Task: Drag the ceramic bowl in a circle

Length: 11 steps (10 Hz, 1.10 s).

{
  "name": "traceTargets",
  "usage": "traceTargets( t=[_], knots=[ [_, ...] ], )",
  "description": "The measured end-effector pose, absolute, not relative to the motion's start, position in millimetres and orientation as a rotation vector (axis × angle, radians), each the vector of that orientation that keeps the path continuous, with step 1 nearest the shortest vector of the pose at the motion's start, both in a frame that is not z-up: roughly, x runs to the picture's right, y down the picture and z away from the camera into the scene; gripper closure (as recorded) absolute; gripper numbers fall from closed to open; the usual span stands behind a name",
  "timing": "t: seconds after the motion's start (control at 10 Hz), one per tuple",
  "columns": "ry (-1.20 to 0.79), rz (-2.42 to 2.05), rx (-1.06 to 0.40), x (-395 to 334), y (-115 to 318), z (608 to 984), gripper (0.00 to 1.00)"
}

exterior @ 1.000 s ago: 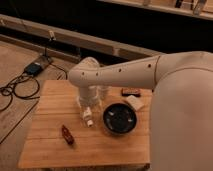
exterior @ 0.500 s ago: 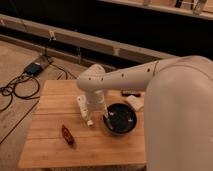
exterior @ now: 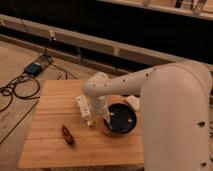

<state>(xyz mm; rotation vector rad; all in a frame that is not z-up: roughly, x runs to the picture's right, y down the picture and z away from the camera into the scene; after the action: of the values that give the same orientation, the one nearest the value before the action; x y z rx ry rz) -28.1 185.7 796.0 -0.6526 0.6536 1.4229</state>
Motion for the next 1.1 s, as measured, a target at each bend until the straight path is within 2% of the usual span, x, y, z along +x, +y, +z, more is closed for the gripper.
traceTargets(
  t=[0.4,0.5,0.7,1.1],
  knots=[
    [0.679,1.410,-0.652,-15.1,200.5,808.1,0.35],
    [0.686,1.402,-0.649,-11.5,204.7,809.0,0.38],
    [0.692,1.407,-0.646,-7.7,209.0,808.1,0.53],
    [0.682,1.420,-0.665,-12.0,213.8,797.0,0.95]
  ],
)
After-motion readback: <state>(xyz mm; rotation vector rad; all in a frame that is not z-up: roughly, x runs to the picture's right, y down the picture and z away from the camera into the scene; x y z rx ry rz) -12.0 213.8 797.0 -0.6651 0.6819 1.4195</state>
